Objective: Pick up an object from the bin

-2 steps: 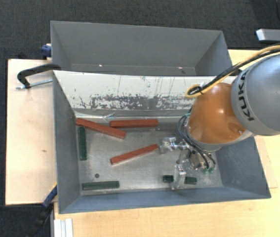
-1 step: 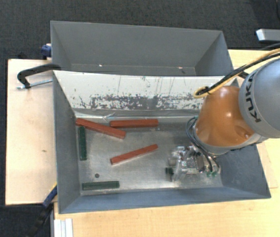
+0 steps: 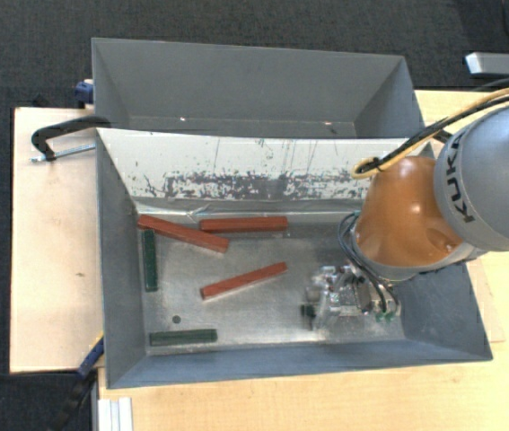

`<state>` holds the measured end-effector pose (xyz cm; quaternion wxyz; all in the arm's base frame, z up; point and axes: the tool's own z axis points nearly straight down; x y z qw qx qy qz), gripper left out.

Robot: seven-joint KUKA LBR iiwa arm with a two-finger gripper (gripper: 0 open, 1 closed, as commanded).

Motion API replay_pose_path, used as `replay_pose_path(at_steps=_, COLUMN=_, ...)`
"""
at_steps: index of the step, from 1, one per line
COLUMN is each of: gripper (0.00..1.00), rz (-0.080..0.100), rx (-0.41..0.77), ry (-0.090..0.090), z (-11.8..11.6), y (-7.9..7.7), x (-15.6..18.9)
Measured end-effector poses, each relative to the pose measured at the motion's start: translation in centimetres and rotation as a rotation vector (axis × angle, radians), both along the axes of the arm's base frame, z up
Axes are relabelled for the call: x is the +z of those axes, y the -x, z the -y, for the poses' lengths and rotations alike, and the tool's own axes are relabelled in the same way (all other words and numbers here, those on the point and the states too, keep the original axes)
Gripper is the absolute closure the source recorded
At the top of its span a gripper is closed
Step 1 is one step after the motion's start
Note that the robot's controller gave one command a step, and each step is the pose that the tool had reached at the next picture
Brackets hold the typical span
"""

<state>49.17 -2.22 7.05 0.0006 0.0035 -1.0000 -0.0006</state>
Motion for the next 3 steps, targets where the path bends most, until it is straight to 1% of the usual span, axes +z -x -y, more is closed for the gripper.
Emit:
replay_pose_path(at_steps=1, gripper=1.0, rz=0.006, rx=0.027, ry=0.001, z=3.4, y=-1.9, x=7.7)
replay_pose_path(at_steps=2, gripper=1.0, rz=0.006, rx=0.028, ry=0.001, z=3.4, y=-1.9, x=7.7)
replay_pose_path(at_steps=3, gripper=1.0, rz=0.007, rx=0.028, ry=0.001, z=7.1, y=-5.6, x=13.6)
